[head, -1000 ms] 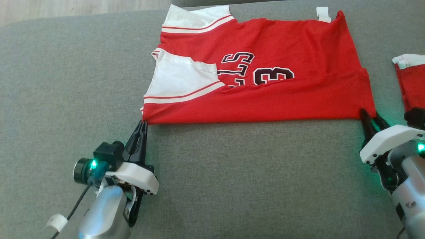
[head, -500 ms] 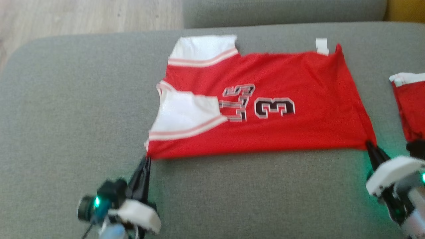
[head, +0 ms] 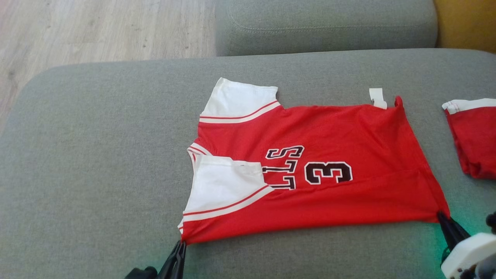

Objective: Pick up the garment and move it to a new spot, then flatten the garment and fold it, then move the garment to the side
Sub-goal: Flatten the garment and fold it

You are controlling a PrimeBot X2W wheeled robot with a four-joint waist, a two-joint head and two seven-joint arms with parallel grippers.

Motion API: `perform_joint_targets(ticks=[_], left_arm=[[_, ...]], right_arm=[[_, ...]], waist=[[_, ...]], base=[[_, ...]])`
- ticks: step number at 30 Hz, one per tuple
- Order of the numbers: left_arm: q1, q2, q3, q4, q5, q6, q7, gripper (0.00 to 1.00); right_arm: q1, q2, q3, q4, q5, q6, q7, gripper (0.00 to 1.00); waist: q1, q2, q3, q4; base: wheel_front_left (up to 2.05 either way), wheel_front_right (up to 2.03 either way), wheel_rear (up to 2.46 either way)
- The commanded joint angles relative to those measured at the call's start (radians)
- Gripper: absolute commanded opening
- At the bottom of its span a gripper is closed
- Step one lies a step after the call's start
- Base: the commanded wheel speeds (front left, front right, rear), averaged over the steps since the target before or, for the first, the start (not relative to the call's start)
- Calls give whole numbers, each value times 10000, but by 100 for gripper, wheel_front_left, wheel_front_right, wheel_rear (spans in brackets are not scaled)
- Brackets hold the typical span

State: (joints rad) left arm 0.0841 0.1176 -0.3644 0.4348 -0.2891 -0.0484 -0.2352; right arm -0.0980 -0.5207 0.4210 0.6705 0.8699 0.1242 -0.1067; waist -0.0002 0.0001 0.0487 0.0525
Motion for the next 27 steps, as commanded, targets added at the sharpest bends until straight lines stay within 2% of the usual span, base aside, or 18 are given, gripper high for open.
perform_joint_targets(ticks=[1,8,9,10,11,12,13,20,24,27], left_arm=[[-130,203,351,-387,-45,135,-14,0],[39,309,266,-719,-100,168,174,0],[31,308,260,-733,-107,185,198,0],[6,305,249,-773,-123,157,178,0],[-18,297,241,-819,-147,118,141,5],[-53,306,221,-843,-127,99,104,71],[-94,331,190,-849,-73,93,67,100],[-410,463,366,-1042,41,346,-47,100],[-1279,987,566,-1599,209,344,360,100],[-2526,1597,694,-2041,347,30,972,100]], right_arm=[[179,-386,-126,-325,-118,65,-76,0],[691,-167,-686,-861,-469,65,233,0],[731,-125,-760,-935,-524,65,285,19],[769,-85,-845,-1007,-580,65,324,70],[803,-50,-978,-1063,-661,65,285,100],[845,-7,-1108,-1113,-736,65,263,100],[888,39,-1264,-1134,-815,65,231,100],[1049,334,-2026,-1746,-1620,65,-53,100],[1009,624,-2512,-2645,-2139,65,-173,100],[912,822,-2750,-3399,-2491,65,4,100]], waist=[[2,-1,-13,-11],[2,-1,-45,-108],[2,-1,-39,-129],[2,-1,-29,-150],[2,-1,-18,-169],[2,-1,-10,-181],[2,-1,-10,-197],[2,-1,29,-444],[2,-1,406,-715],[2,-1,908,-974]], base=[[0,0,0],[0,0,0],[0,0,0],[0,0,0],[0,0,0],[0,0,0],[0,0,0],[0,0,0],[0,0,0],[0,0,0]])
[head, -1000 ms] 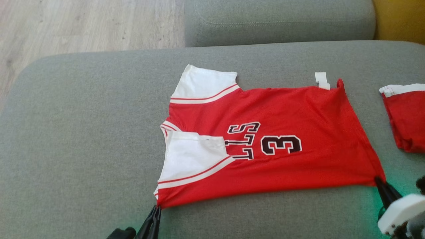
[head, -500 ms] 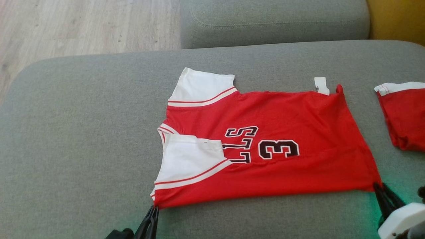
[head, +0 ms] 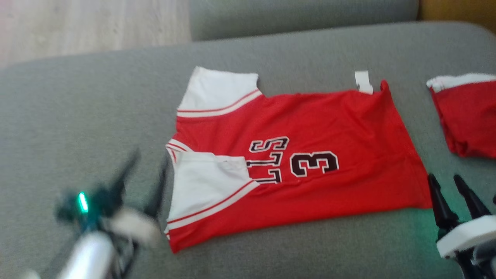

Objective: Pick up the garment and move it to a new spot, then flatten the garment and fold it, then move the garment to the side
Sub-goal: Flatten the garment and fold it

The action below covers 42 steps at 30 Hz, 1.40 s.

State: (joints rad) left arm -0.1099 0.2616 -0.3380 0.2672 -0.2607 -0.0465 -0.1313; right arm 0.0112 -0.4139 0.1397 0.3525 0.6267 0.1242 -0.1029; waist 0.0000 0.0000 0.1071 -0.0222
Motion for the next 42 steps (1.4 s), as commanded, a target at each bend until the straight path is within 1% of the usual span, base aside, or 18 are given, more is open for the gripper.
perform_joint_targets(ticks=[1,5,9,10,17,22,26,31,37,42], left_arm=[[-1098,355,445,-495,107,-122,153,100],[-3233,1041,372,-549,78,-571,1271,100],[-5229,1655,-176,-102,-177,-799,2504,100],[-6090,1797,-510,231,-529,-828,3041,100],[-8427,2282,-1852,1577,-2184,-839,4722,100],[-9409,2619,-2571,2501,-3079,-840,5610,100],[-9879,2868,-3051,3177,-3474,-840,6232,100],[-10138,2961,-3415,3727,-4082,-841,7082,100],[-10326,3247,-3604,3982,-4237,-841,7063,100],[-10536,3481,-3850,4308,-3897,-841,6748,100]], right_arm=[[-231,-188,-4,-477,-166,65,47,100],[-414,101,-199,-1357,-491,65,321,100],[-588,269,-268,-1883,-652,65,570,100],[-681,332,-366,-1946,-709,65,611,100],[-925,479,-297,-2016,-802,65,615,100],[-1150,488,-168,-1917,-814,65,561,100],[-1285,452,-93,-1829,-794,65,527,100],[-1339,488,-12,-1699,-812,65,382,100],[-1443,556,123,-1619,-773,65,309,100],[-1593,584,266,-1437,-665,65,177,100]], waist=[[0,0,546,-311],[0,0,1387,-692],[0,0,2019,-1081],[0,0,2215,-1249],[0,0,2780,-1683],[0,0,3010,-1899],[0,0,3110,-2036],[0,0,3229,-2176],[0,0,3358,-2375],[0,0,3508,-2607]], base=[[0,0,0],[0,0,0],[0,0,0],[0,0,0],[0,0,0],[0,0,0],[0,0,0],[0,0,0],[0,0,0],[0,0,0]])
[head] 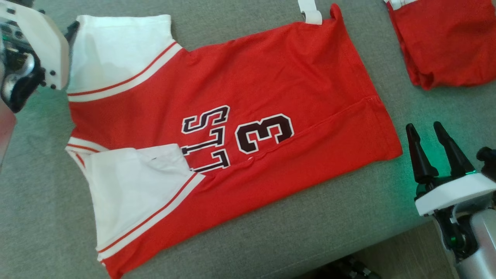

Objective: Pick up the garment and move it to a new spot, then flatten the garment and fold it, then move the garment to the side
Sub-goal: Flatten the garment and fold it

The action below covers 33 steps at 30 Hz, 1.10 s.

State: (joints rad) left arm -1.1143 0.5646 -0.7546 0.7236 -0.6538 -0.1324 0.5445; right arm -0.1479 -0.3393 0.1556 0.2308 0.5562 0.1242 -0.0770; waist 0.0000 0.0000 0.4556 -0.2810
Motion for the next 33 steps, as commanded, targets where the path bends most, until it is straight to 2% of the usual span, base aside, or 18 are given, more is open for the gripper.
perform_joint_targets(ticks=[1,11,12,13,14,18,23,28,33], left_arm=[[-536,446,293,-180,66,18,-50,100],[-838,345,-120,317,40,18,21,100],[-839,326,-170,344,-43,18,88,53],[-840,297,-233,333,-124,18,139,18],[-845,271,-309,268,-208,18,141,0],[-915,254,-644,-25,-400,18,-197,0],[-1141,317,-1127,-380,-363,18,-1291,0],[-1396,166,-1566,-499,-439,18,-2035,0],[-1722,-181,-2100,-778,-636,18,-2501,0]], right_arm=[[-26,-151,133,-187,55,65,-114,100],[-219,-137,408,94,198,65,-315,100],[-233,-142,413,118,210,65,-327,100],[-242,-152,407,142,217,65,-338,100],[-245,-168,392,166,223,65,-349,100],[-307,-297,322,187,209,65,-329,100],[-1043,-736,631,-494,455,65,280,100],[-2851,-1476,1445,-856,827,65,1973,100],[-4923,-1823,2305,25,2113,65,4076,100]], waist=[[0,0,67,-58],[0,0,285,-388],[0,0,291,-403],[0,0,298,-406],[0,0,306,-398],[0,0,266,-256],[0,0,104,56],[0,0,7,538],[0,0,113,1243]], base=[[0,0,0],[0,0,0],[0,0,0],[0,0,0],[0,0,0],[0,0,0],[0,0,0],[0,0,0],[0,0,0]])
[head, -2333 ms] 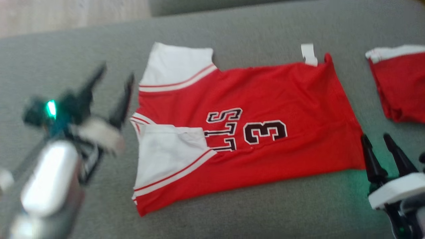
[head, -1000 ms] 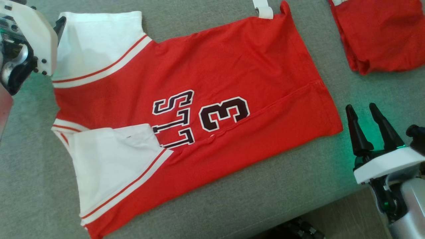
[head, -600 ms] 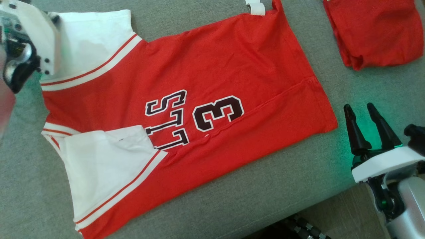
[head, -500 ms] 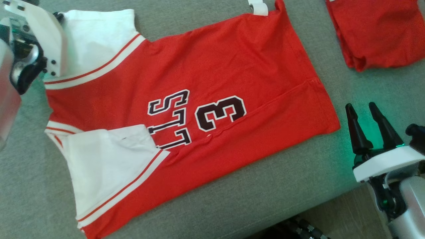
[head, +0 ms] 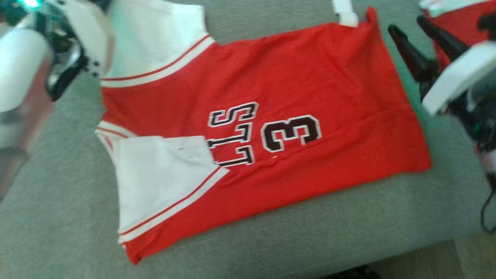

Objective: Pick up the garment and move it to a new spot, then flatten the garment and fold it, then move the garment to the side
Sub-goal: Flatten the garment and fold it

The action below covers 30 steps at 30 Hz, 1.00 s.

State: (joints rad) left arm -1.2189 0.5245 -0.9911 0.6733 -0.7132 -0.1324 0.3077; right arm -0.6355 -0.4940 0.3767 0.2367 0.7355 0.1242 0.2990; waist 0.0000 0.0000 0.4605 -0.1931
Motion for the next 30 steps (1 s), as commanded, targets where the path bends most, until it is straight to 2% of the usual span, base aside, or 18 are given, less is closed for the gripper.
perform_joint_targets(ticks=[1,6,15,16,17,18,26,30], left_arm=[[-760,115,156,-341,-77,18,-234,0],[-1216,-306,-284,-484,-168,17,-865,0],[-1672,-599,-1039,-312,-474,17,-1555,0],[-1708,-596,-1120,-270,-524,17,-1619,0],[-1740,-590,-1201,-224,-577,17,-1681,0],[-1775,-581,-1276,-169,-630,17,-1744,0],[-2098,-436,-1613,467,-821,17,-2489,0],[-2399,-441,-1509,1069,-654,61,-3455,0]], right_arm=[[-354,-348,139,243,671,65,709,100],[-1451,-784,33,1688,1686,65,1821,100],[-1935,-1166,429,2556,2130,65,2184,100],[-1955,-1172,477,2610,2185,65,2177,76],[-1975,-1185,526,2651,2223,65,2153,41],[-1997,-1210,575,2686,2255,65,2123,2],[-2435,-1554,743,2954,2160,65,1265,0],[-2775,-1473,609,3251,2044,65,281,0]], waist=[[0,0,103,556],[0,0,327,1312],[0,0,535,1946],[0,0,550,1974],[0,0,558,1995],[0,0,561,2011],[0,0,506,1907],[0,0,463,1803]], base=[[0,0,0],[0,0,0],[0,0,0],[0,0,0],[0,0,0],[0,0,0],[0,0,0],[0,0,0]])
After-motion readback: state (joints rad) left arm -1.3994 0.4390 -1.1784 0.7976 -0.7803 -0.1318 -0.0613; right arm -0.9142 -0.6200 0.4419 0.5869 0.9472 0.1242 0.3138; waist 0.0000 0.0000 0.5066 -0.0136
